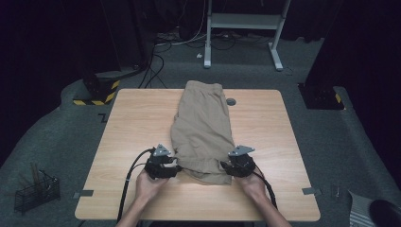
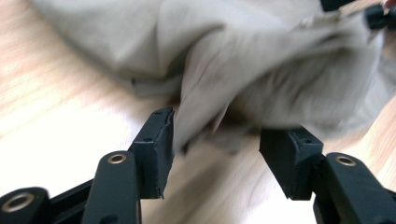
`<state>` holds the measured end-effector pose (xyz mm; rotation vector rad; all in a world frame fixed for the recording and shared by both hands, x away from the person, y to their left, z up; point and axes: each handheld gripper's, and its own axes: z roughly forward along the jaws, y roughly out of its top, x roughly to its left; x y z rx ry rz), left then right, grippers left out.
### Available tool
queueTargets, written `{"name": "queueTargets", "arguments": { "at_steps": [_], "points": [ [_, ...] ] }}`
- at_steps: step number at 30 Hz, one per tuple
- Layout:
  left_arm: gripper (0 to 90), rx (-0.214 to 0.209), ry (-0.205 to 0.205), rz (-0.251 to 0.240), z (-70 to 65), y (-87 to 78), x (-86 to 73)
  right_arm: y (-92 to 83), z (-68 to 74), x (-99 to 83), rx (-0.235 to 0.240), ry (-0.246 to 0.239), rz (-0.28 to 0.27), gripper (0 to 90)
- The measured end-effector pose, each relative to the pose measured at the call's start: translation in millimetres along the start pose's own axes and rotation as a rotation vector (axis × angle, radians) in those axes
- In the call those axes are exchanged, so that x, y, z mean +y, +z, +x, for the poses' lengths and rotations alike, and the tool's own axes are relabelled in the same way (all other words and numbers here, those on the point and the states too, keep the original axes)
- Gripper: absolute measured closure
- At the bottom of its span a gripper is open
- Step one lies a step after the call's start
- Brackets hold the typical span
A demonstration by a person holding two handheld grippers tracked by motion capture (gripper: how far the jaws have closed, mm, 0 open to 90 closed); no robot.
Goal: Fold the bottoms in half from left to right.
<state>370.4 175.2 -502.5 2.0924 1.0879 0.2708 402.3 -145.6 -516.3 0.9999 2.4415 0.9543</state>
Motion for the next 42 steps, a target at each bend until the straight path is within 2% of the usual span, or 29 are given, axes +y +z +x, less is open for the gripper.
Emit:
{"name": "queueTargets", "arguments": {
  "at_steps": [5,8,12,14,15,19,20,21,23,25,27,29,33,34,35,37,38,42],
  "points": [
    [44.4,0.043,-0.005,0.018,-1.1,6.5,-11.9,0.1,0.2,-0.1,-0.001,0.001,-0.002,52.7],
    [44.0,0.087,-0.002,0.003,-4.6,13.5,-7.9,0.0,0.3,-0.1,-0.002,0.001,-0.001,52.8],
    [45.1,0.102,-0.003,-0.017,-6.0,22.9,-1.0,0.0,0.5,-0.3,-0.004,0.003,-0.002,52.9],
    [50.9,0.099,0.0,-0.031,-6.9,26.9,1.7,0.0,0.5,-0.5,-0.004,0.004,-0.004,52.9],
    [57.4,0.1,0.004,-0.034,-7.2,27.9,2.6,0.0,0.4,-0.9,-0.004,0.005,-0.007,53.0],
    [77.4,0.086,0.032,-0.014,-10.7,30.2,6.4,0.0,0.7,-1.8,-0.004,0.009,-0.012,53.1],
    [82.3,0.099,0.048,-0.008,-11.1,28.5,6.3,0.0,0.6,-1.9,-0.004,0.008,-0.013,53.1],
    [86.7,0.105,0.048,-0.002,-11.1,26.9,5.9,-0.1,0.4,-2.0,-0.004,0.005,-0.013,53.3],
    [87.6,0.112,0.045,0.009,-9.3,19.2,3.4,-0.6,0.2,-2.5,-0.005,0.002,-0.013,53.7],
    [88.0,0.135,0.059,0.021,-8.9,6.8,-1.8,-1.9,0.2,-3.8,-0.006,0.002,-0.014,54.4],
    [88.1,0.15,0.076,0.029,-8.4,-7.1,-10.1,-3.9,-0.2,-5.8,-0.009,-0.006,-0.015,55.3],
    [88.0,0.13,0.056,0.025,-8.8,-20.4,-21.9,-6.1,-0.5,-8.0,-0.007,-0.008,-0.015,56.4],
    [86.5,0.113,0.09,0.064,-18.2,-26.7,-33.8,-7.3,0.3,-8.3,-0.004,-0.012,-0.011,56.8],
    [84.1,0.112,0.086,0.064,-18.5,-27.6,-36.1,-7.6,0.3,-7.9,-0.004,-0.01,-0.005,56.8],
    [79.6,0.106,0.07,0.052,-16.5,-29.5,-37.8,-8.3,0.6,-7.3,-0.004,-0.008,0.004,56.8],
    [68.2,0.089,0.008,0.005,-8.9,-36.3,-39.5,-10.8,0.2,-7.0,-0.001,0.004,0.012,55.5],
    [63.6,0.087,-0.021,-0.02,-4.7,-40.9,-39.2,-12.6,-0.6,-7.1,0.002,0.014,0.003,55.1],
    [48.6,0.098,-0.073,-0.076,9.7,-56.5,-30.7,-27.2,-5.4,-5.7,0.008,0.066,-0.075,58.3]
  ]
}}
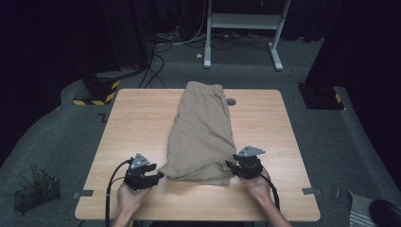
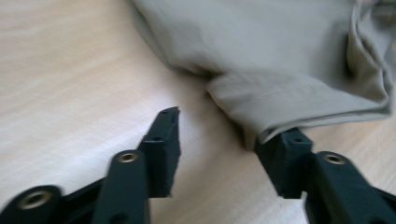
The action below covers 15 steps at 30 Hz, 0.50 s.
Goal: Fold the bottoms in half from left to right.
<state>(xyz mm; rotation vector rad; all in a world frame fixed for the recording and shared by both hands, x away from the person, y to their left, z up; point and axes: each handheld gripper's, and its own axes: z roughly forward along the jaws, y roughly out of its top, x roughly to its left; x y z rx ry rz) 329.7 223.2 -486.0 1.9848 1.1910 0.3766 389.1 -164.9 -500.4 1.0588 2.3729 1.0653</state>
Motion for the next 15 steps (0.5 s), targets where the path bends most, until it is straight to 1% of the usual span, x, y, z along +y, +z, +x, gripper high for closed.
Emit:
{"name": "queueTargets", "arguments": {
  "at_steps": [1,2,3,5,6,9,11,12,14,15],
  "points": [
    [44.8,-0.005,-0.015,-0.006,2.9,-0.7,3.5,-2.5,-1.7,1.3,0.0,0.006,-0.012,60.7],
    [42.8,-0.011,-0.03,-0.018,4.8,-0.1,6.7,-3.8,-3.3,2.8,0.001,0.013,-0.012,62.2],
    [41.6,-0.013,-0.032,-0.027,6.5,0.9,10.1,-4.0,-4.9,4.1,0.001,0.014,-0.005,63.1],
    [38.9,-0.034,-0.041,-0.047,8.3,5.4,17.8,-2.8,-7.0,4.2,0.004,0.023,0.005,65.7],
    [38.2,-0.042,-0.049,-0.056,8.2,6.8,20.1,-2.1,-7.6,3.5,0.01,0.028,0.006,66.2],
    [37.4,-0.06,-0.052,-0.077,8.9,9.1,27.8,-0.5,-5.8,2.1,0.013,0.035,0.018,66.3],
    [37.2,-0.061,-0.044,-0.083,9.6,5.9,29.5,1.2,-3.6,1.4,0.02,0.027,0.033,65.5],
    [37.2,-0.056,-0.04,-0.081,10.3,3.4,28.7,2.0,-1.6,0.4,0.026,0.013,0.041,64.7],
    [36.6,-0.054,-0.043,-0.071,12.6,-1.7,25.5,1.2,2.5,-2.1,0.043,-0.003,0.055,63.2],
    [36.3,-0.051,-0.045,-0.063,14.5,-4.8,23.0,0.2,4.8,-4.3,0.052,-0.02,0.061,62.2]
  ]
}}
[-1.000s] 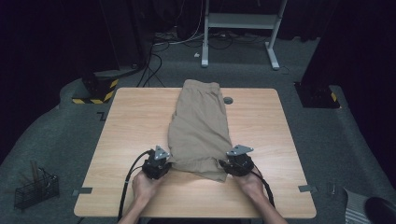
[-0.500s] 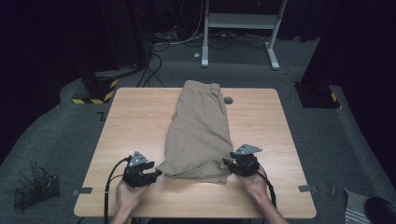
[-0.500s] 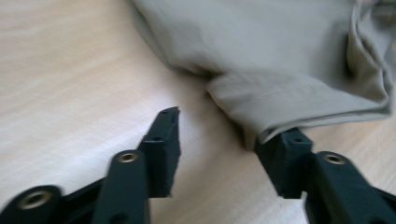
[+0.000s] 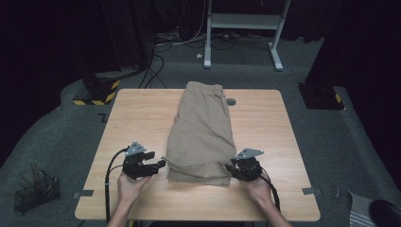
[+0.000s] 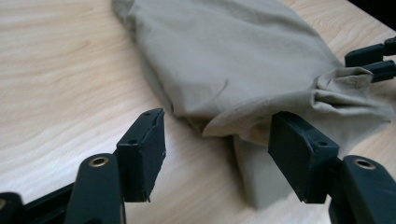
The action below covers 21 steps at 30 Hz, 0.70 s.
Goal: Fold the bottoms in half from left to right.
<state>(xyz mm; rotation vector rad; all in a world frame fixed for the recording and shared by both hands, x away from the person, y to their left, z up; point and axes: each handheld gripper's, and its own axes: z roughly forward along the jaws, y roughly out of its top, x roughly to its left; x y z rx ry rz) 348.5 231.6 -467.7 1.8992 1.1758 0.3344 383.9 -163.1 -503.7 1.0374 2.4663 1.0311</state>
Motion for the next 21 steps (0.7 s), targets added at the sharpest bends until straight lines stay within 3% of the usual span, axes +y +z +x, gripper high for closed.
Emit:
{"name": "queueTargets", "arguments": {
  "at_steps": [3,7,9,12,16,20,21],
  "points": [
    [35.2,0.016,-0.017,0.023,5.9,-10.8,-5.5,-2.7,6.0,-11.0,0.003,-0.025,0.021,59.5],
    [34.6,0.042,-0.06,0.004,19.5,-28.7,-10.2,-9.6,4.9,-20.7,0.013,-0.008,0.012,57.7],
    [34.5,0.073,-0.058,0.004,22.6,-30.4,-9.7,-13.2,3.2,-19.4,-0.001,0.007,-0.008,56.7],
    [34.5,0.063,-0.041,0.033,18.8,-13.6,-2.2,-12.3,0.0,-8.4,-0.026,0.03,-0.046,56.2],
    [34.0,0.021,0.009,0.081,-2.4,34.1,14.7,-1.8,1.0,6.4,-0.035,0.036,-0.053,54.2],
    [33.1,0.035,0.086,0.155,-20.6,54.6,9.1,0.7,8.4,5.7,-0.016,0.004,-0.021,51.0],
    [32.9,0.037,0.082,0.171,-22.7,54.6,3.0,-0.9,9.5,1.9,-0.007,-0.006,-0.016,50.4]
  ]
}}
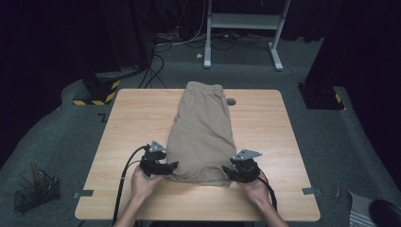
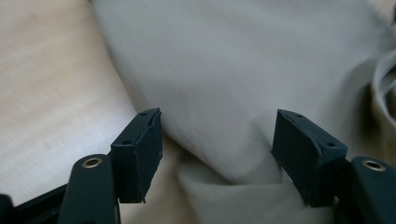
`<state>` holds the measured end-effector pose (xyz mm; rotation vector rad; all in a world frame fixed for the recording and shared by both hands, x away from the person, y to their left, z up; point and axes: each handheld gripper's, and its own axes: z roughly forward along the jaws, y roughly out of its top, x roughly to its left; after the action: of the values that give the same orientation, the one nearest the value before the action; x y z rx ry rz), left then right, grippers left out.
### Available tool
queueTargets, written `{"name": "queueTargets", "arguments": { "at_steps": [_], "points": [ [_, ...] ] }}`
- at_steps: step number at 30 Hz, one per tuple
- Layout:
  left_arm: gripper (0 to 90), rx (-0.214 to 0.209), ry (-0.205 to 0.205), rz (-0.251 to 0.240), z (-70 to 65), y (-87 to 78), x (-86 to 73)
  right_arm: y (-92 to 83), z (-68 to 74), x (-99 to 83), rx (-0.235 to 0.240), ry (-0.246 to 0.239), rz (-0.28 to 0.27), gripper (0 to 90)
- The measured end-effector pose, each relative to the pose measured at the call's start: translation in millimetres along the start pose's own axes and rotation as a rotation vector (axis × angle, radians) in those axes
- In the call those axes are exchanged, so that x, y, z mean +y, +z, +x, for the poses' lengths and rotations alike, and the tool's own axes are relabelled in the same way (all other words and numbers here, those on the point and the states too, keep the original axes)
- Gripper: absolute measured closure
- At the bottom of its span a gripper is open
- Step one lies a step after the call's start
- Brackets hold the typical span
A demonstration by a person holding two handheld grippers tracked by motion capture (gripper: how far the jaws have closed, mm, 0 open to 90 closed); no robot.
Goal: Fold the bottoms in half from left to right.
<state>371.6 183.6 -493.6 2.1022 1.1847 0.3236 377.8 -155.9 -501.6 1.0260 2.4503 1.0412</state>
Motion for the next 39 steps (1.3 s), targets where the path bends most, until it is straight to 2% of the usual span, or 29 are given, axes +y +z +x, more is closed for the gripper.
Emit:
{"name": "queueTargets", "arguments": {
  "at_steps": [3,5,7,9,12,14,16,18,19,21,22,24,25,27,28,31,32,34,36,37,39],
  "points": [
    [33.1,-0.023,-0.043,0.011,-2.1,-6.3,-26.7,-8.0,1.6,-17.1,0.025,-0.007,0.01,49.1],
    [32.8,-0.018,-0.048,0.019,-2.6,-14.0,-43.1,-13.2,1.8,-28.1,0.022,-0.014,0.015,48.6],
    [32.8,-0.001,-0.059,0.008,-0.9,-23.8,-49.7,-18.1,0.1,-34.0,0.009,-0.002,0.006,48.5],
    [34.0,0.021,-0.067,-0.038,4.5,-32.2,-44.5,-21.3,-4.0,-32.3,-0.01,0.025,-0.022,48.7],
    [34.6,0.012,-0.088,-0.108,9.5,-32.0,-23.2,-17.5,-11.1,-19.8,-0.046,0.07,-0.054,49.8],
    [36.0,0.029,-0.08,-0.11,11.5,-20.8,-8.0,-9.9,-15.1,-10.1,-0.066,0.094,-0.06,51.8],
    [38.2,0.061,-0.092,-0.083,15.2,-4.5,4.2,0.2,-20.1,-2.3,-0.095,0.114,-0.045,53.7],
    [44.6,0.087,-0.101,-0.059,20.0,10.6,11.3,11.0,-27.8,2.4,-0.114,0.131,-0.027,59.0],
    [48.7,0.086,-0.105,-0.051,21.5,15.1,12.6,13.9,-30.2,3.0,-0.112,0.142,-0.021,61.2],
    [62.5,0.071,-0.115,-0.033,24.3,23.6,12.1,19.1,-34.3,3.0,-0.107,0.145,-0.003,68.9],
    [68.8,0.067,-0.101,-0.014,23.6,25.6,10.8,20.5,-34.7,2.2,-0.101,0.143,0.009,74.6],
    [83.4,0.065,-0.058,0.012,19.0,24.0,6.3,20.3,-33.3,-0.3,-0.089,0.099,0.015,88.9],
    [86.7,0.058,-0.059,0.013,17.3,22.1,4.0,19.1,-31.3,-0.9,-0.098,0.067,0.017,89.9],
    [88.5,0.015,-0.073,0.02,13.7,13.7,-6.7,16.1,-28.4,-3.2,-0.1,0.023,0.029,90.0],
    [88.6,0.001,-0.074,0.021,12.2,10.9,-10.9,14.1,-27.0,-5.4,-0.102,0.012,0.031,90.0],
    [88.1,-0.065,-0.111,0.019,5.8,0.5,-25.9,6.5,-23.8,-13.2,-0.092,-0.006,0.032,90.0],
    [86.6,-0.054,-0.099,0.021,3.0,-4.7,-29.2,4.4,-22.9,-15.2,-0.085,-0.006,0.033,90.0],
    [70.9,-0.015,-0.079,0.013,2.8,-8.3,-26.1,-0.5,-20.7,-18.1,-0.07,-0.001,0.039,85.6],
    [56.9,0.021,-0.077,-0.009,8.2,-9.0,-13.6,-3.0,-22.6,-16.5,-0.065,0.02,0.022,75.9],
    [52.8,0.026,-0.076,-0.015,9.6,-8.8,-10.2,-3.4,-25.5,-13.2,-0.06,0.044,0.001,70.7],
    [51.6,0.048,-0.077,-0.042,16.4,-3.6,6.9,-2.6,-28.5,-6.2,-0.076,0.072,-0.021,65.5]
  ]
}}
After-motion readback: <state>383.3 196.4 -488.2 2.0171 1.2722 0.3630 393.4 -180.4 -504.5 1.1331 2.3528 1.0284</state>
